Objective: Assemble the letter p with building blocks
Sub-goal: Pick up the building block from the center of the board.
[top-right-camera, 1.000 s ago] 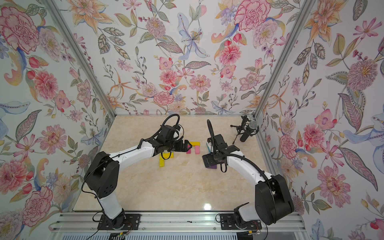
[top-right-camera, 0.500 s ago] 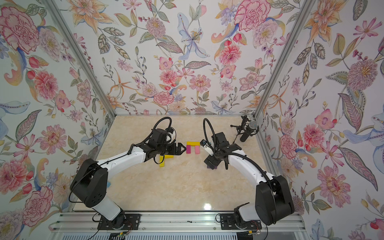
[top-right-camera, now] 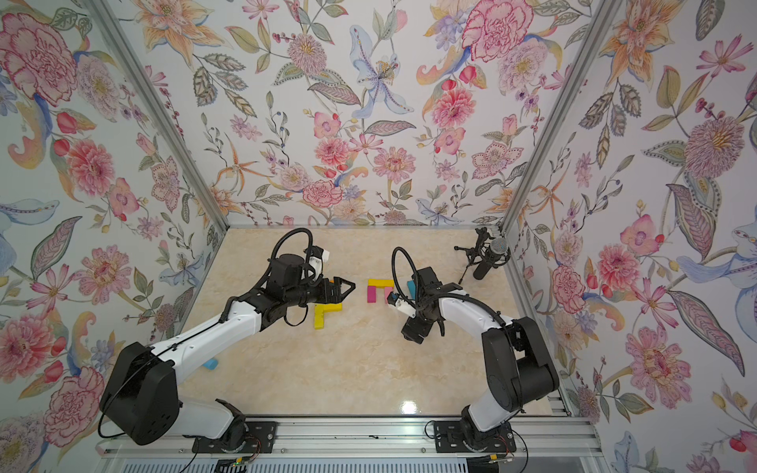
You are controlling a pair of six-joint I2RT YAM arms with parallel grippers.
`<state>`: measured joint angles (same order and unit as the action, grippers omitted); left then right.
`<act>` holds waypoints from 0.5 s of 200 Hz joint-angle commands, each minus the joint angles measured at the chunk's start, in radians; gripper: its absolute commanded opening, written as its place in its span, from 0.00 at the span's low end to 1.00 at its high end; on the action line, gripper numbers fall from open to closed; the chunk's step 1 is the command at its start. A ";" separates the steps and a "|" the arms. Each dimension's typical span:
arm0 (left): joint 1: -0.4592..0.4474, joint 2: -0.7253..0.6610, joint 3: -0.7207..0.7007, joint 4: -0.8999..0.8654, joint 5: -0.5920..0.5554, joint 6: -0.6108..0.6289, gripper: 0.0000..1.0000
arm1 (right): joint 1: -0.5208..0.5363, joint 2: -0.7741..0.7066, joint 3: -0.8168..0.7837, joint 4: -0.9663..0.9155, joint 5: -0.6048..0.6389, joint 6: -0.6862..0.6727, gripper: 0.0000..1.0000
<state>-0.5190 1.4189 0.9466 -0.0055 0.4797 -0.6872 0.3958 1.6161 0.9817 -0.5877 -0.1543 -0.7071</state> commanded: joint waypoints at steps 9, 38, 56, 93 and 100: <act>0.035 -0.050 -0.036 0.019 0.033 0.027 0.96 | -0.002 0.064 0.036 -0.038 -0.019 -0.017 0.86; 0.063 -0.070 -0.058 0.018 0.043 0.032 0.96 | -0.018 0.101 0.049 -0.038 -0.012 -0.009 0.85; 0.074 -0.080 -0.067 0.016 0.043 0.035 0.96 | -0.019 0.116 0.051 -0.040 0.019 -0.013 0.83; 0.089 -0.080 -0.083 0.018 0.042 0.032 0.96 | -0.037 0.101 0.031 -0.042 0.084 -0.034 0.79; 0.091 -0.077 -0.081 0.019 0.043 0.033 0.96 | -0.042 0.098 0.031 -0.042 0.096 -0.039 0.77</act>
<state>-0.4427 1.3537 0.8814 -0.0044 0.5003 -0.6792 0.3695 1.7199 1.0096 -0.6022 -0.1081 -0.7132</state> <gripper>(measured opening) 0.961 0.790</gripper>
